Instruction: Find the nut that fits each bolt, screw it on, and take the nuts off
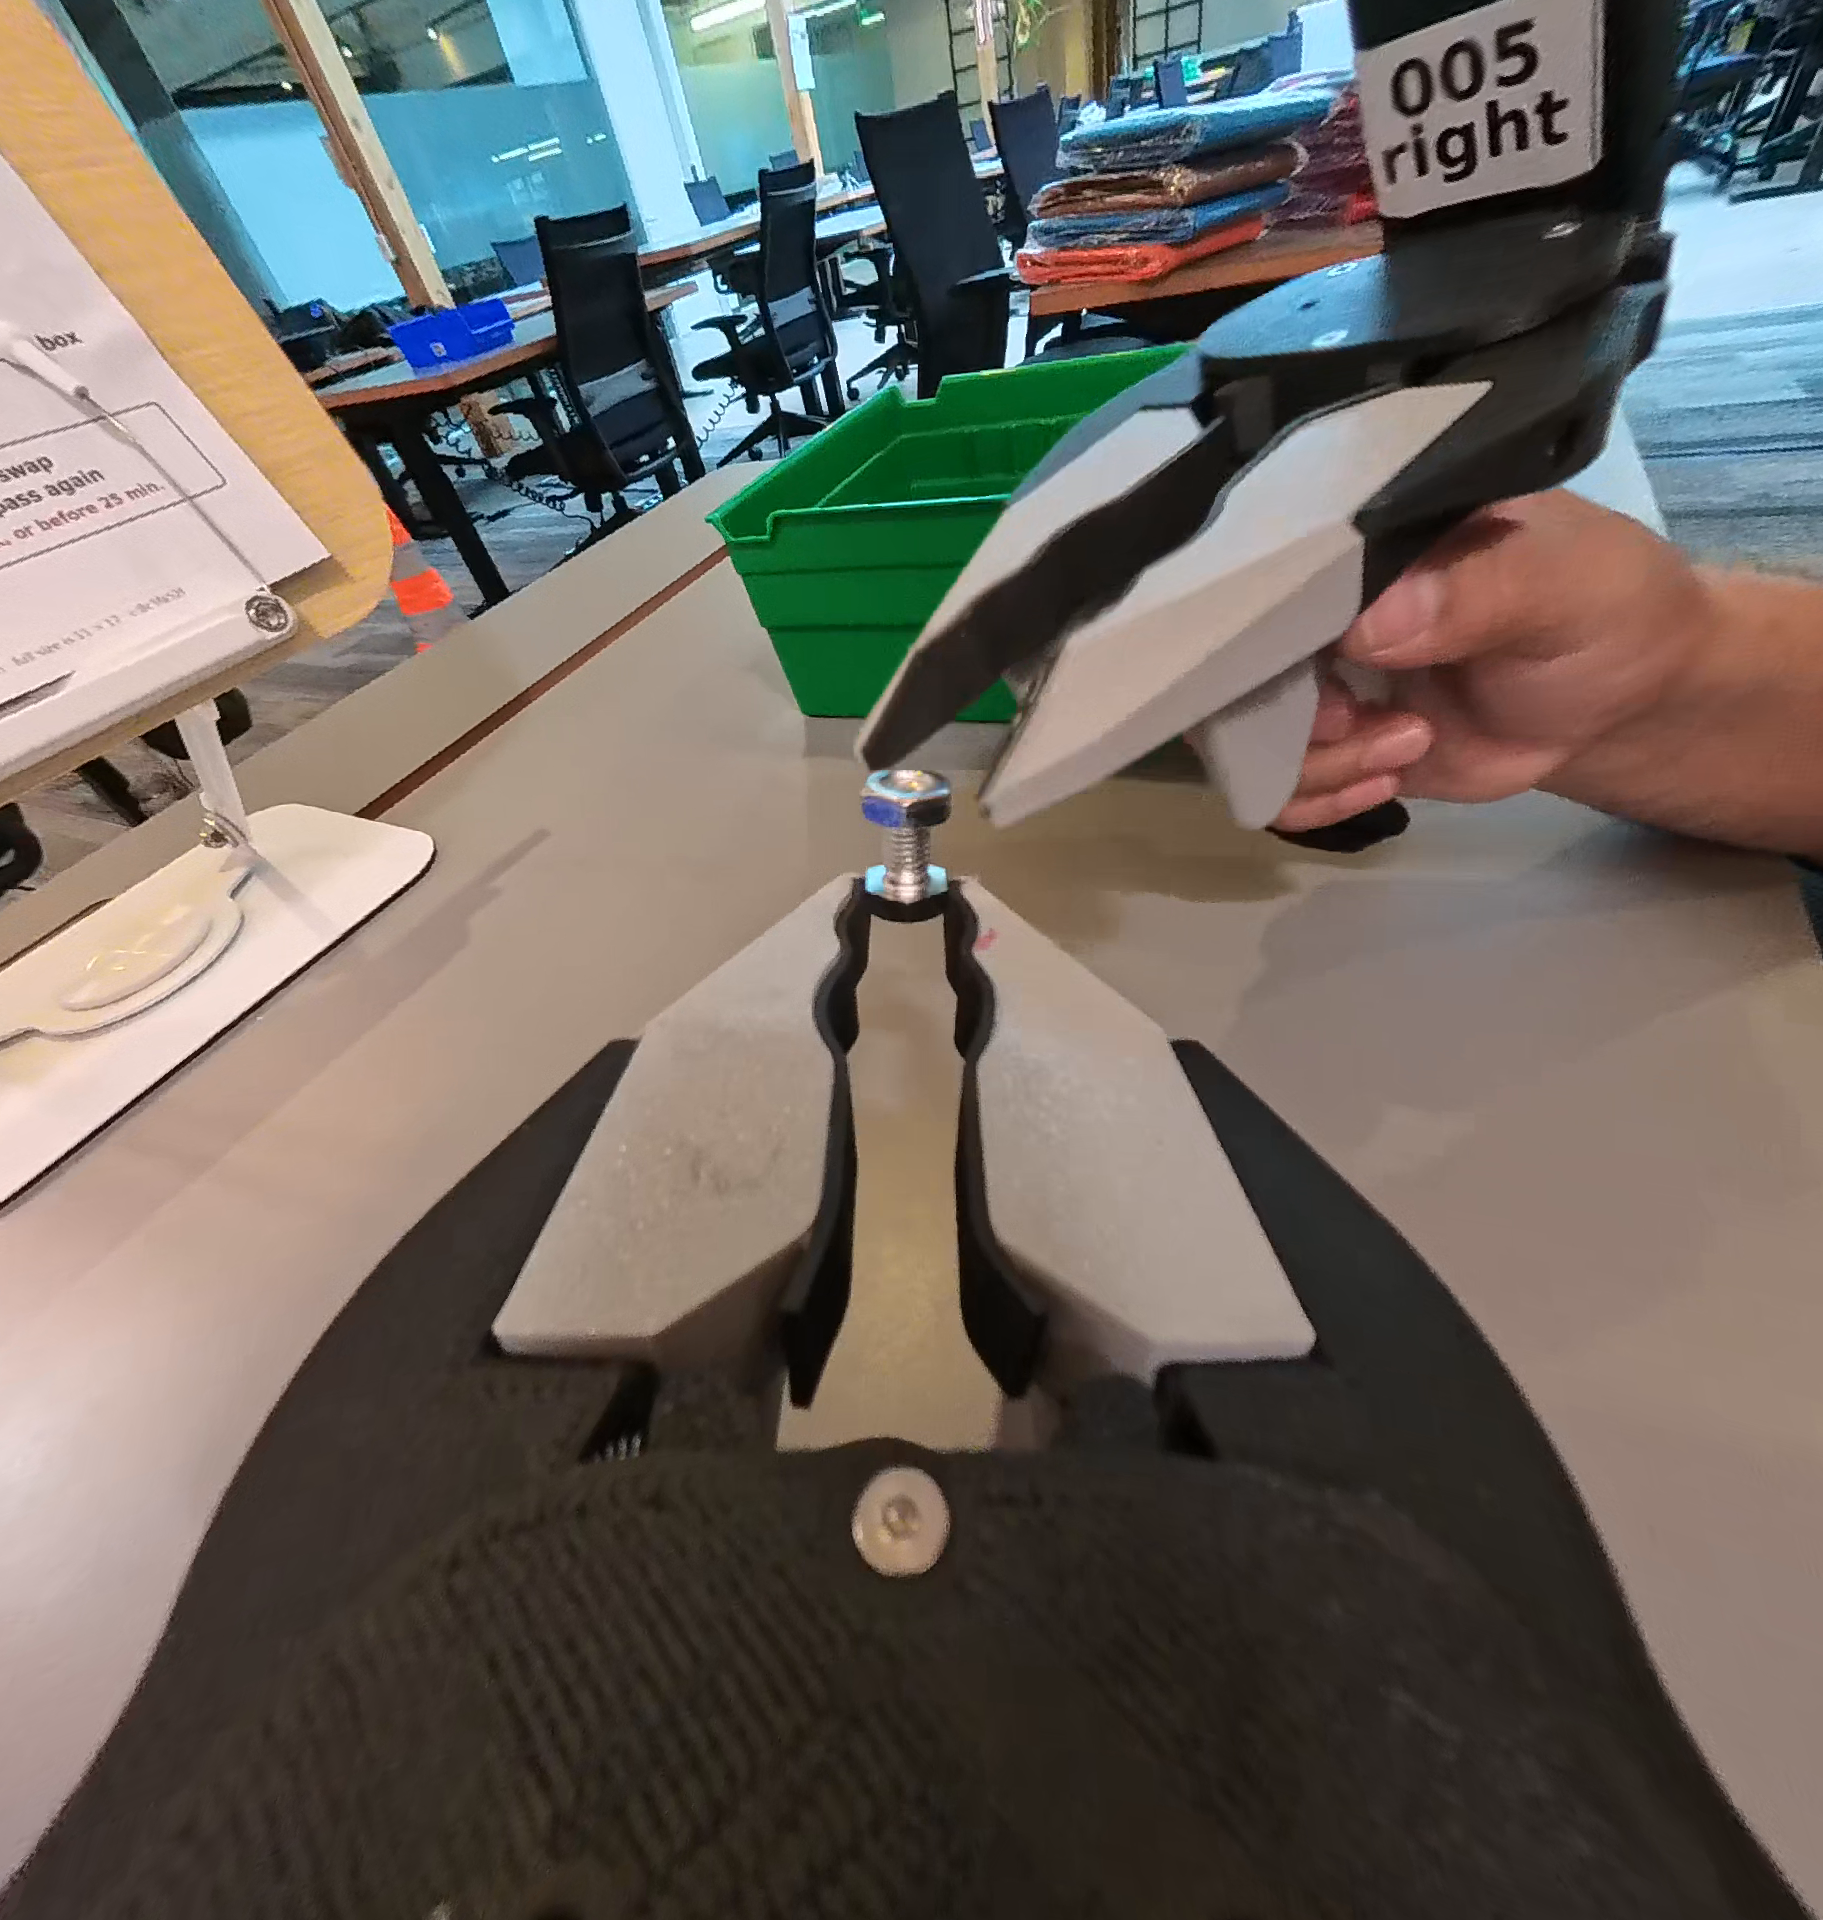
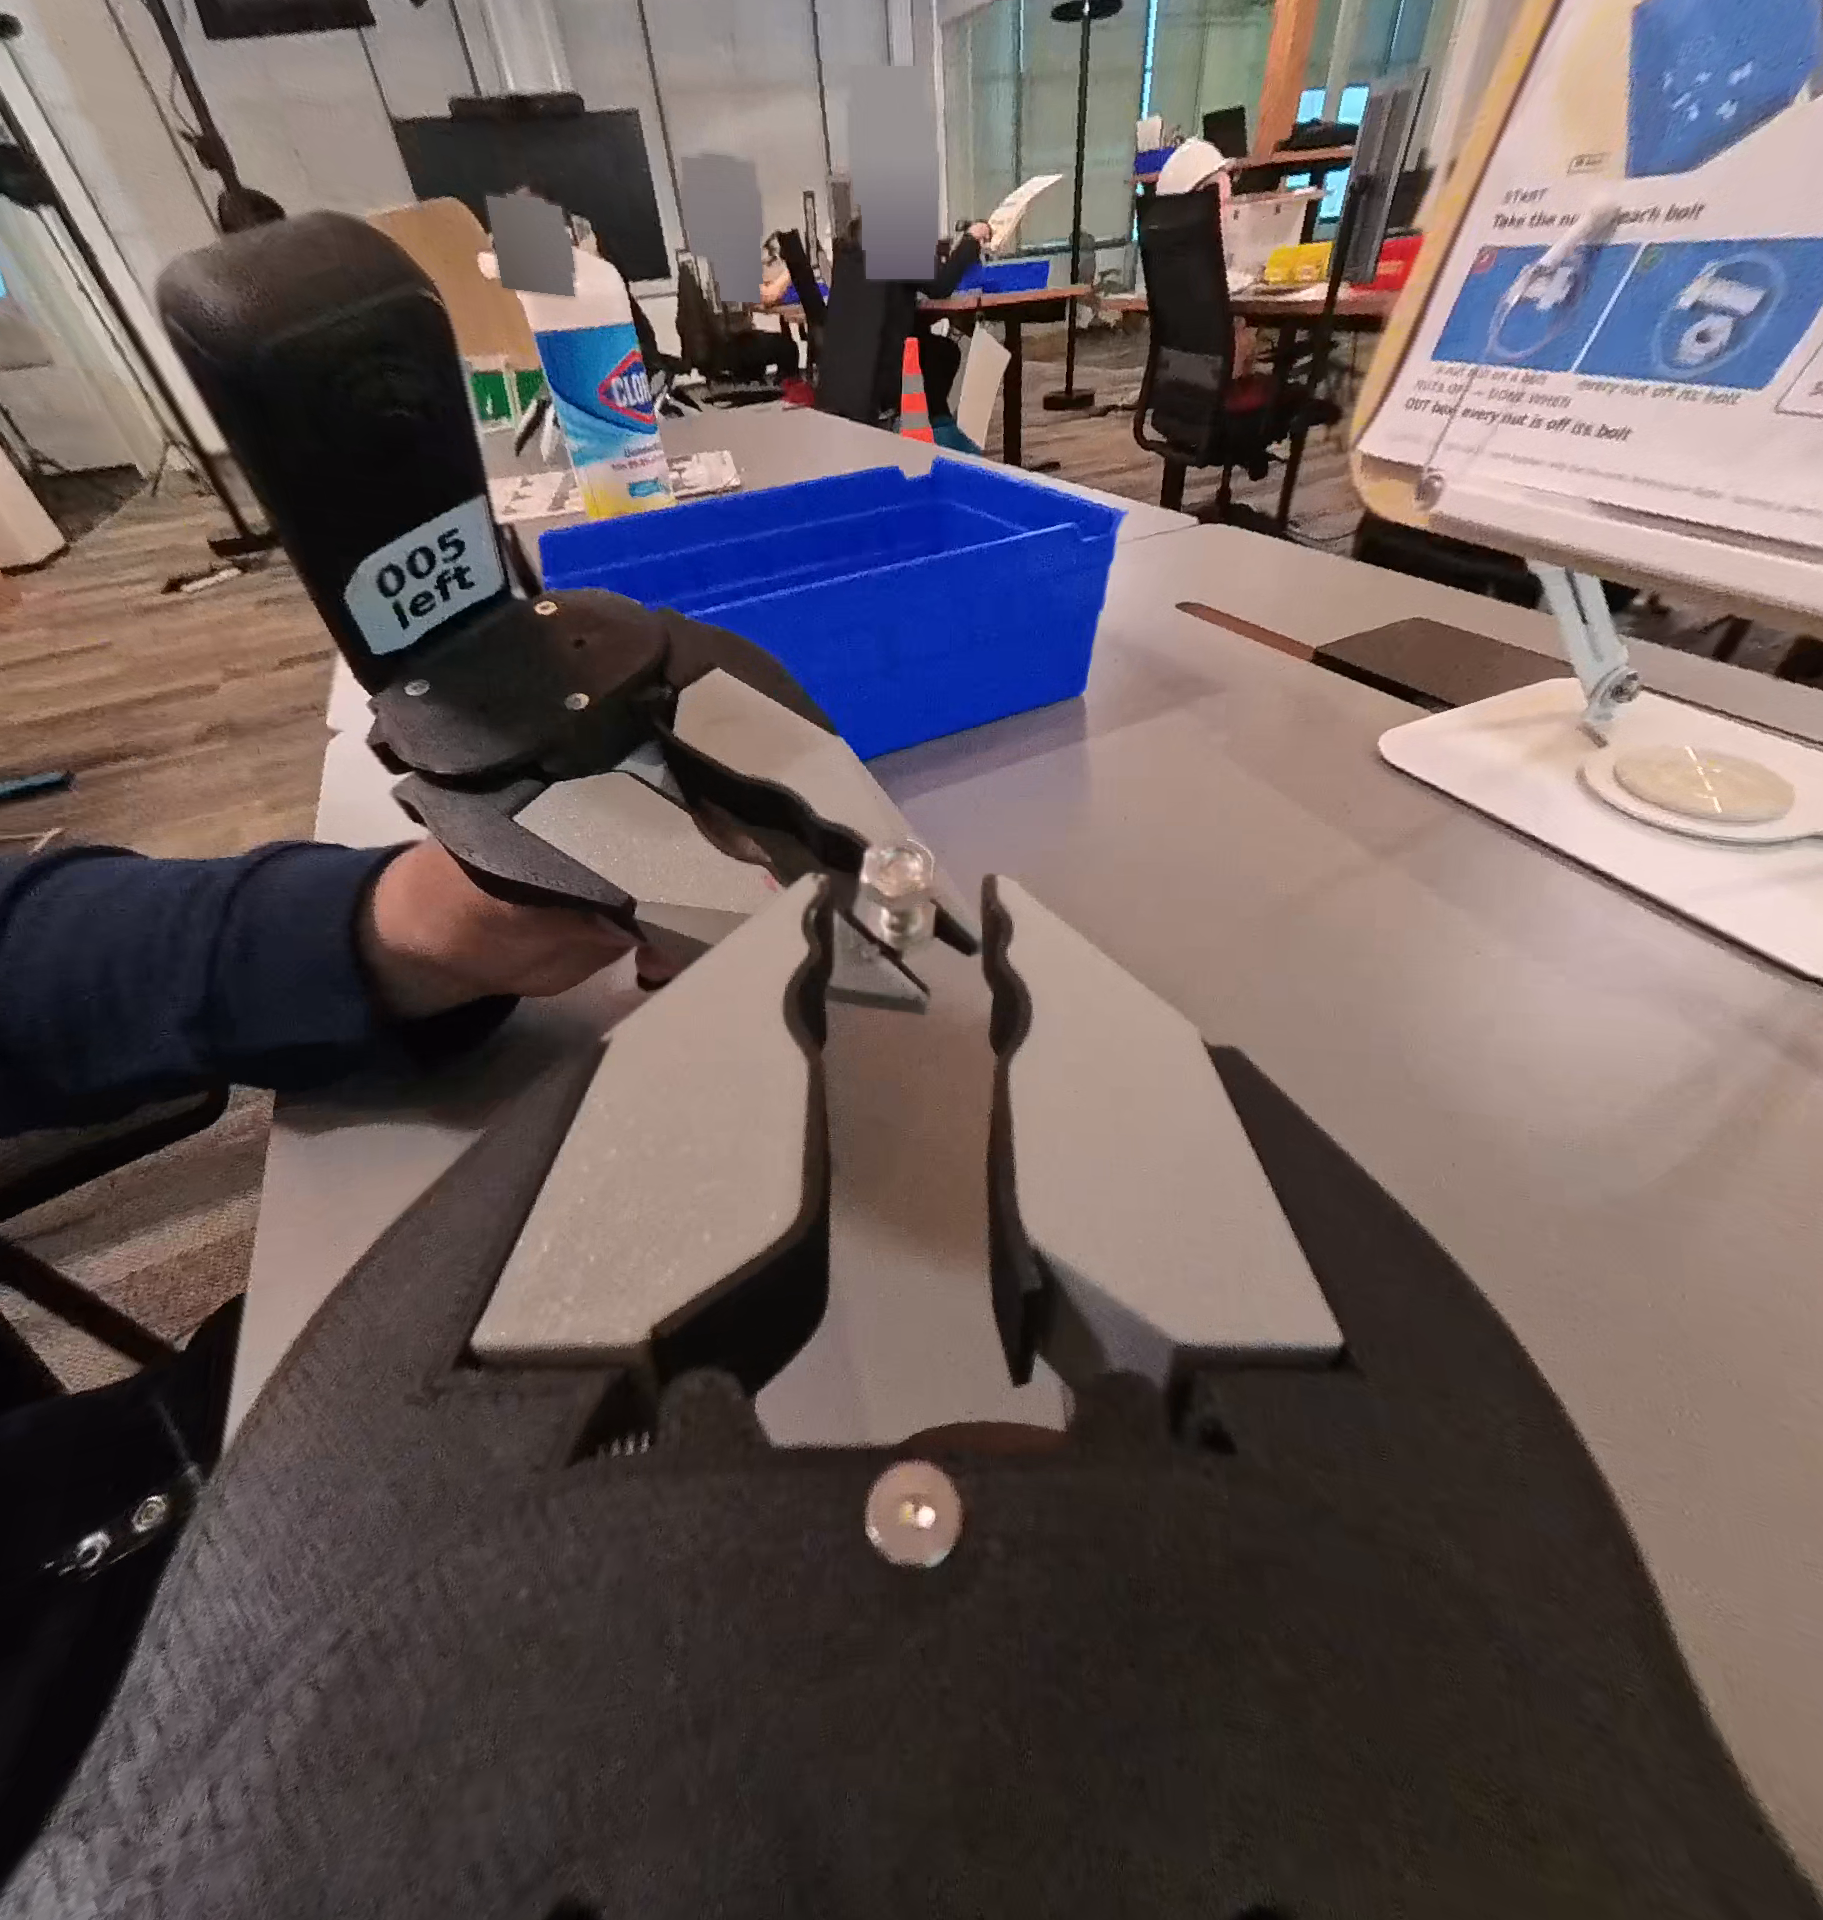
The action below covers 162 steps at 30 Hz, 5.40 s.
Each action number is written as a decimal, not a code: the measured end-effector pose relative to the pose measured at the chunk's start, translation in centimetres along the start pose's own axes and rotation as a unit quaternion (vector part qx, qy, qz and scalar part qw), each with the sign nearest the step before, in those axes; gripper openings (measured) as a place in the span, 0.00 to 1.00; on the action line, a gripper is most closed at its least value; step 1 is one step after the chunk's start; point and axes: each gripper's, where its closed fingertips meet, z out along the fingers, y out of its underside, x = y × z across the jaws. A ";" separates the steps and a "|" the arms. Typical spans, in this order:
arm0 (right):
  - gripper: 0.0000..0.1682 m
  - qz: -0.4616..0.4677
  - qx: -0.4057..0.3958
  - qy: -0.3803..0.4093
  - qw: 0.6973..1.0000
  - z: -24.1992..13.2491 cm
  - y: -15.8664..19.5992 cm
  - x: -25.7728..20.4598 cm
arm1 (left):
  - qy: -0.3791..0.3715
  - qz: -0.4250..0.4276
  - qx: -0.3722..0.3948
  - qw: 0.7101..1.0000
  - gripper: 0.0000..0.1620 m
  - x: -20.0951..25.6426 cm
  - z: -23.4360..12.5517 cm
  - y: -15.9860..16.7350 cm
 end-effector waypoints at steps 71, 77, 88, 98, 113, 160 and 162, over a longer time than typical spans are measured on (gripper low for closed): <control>0.14 0.013 0.008 0.006 1.000 -0.3 -0.3 0.3 | -0.005 0.002 -0.004 1.000 0.08 -0.1 0.1 0.2; 0.14 0.013 0.007 0.005 1.000 -0.2 -0.2 0.3 | -0.005 0.002 -0.004 1.000 0.08 -0.1 0.1 0.1; 0.14 0.011 0.005 -0.005 1.000 -0.1 -0.2 -0.1 | -0.005 0.003 -0.004 1.000 0.08 -0.1 0.1 0.2; 0.12 0.030 -0.008 0.028 0.999 -0.3 0.4 1.4 | -0.009 0.002 -0.001 1.000 0.07 -0.3 0.0 0.0; 0.12 0.030 0.007 0.025 0.999 -0.5 -0.1 1.4 | -0.008 0.000 -0.002 1.000 0.07 -0.3 0.1 0.1; 0.08 -0.053 -0.207 0.317 0.924 -21.1 -2.7 12.4 | 0.024 -0.014 -0.022 0.999 0.07 1.2 1.0 0.9; 0.08 -0.007 -0.223 0.359 0.906 -23.3 -0.2 17.3 | 0.029 -0.014 -0.024 0.999 0.07 1.4 1.3 0.9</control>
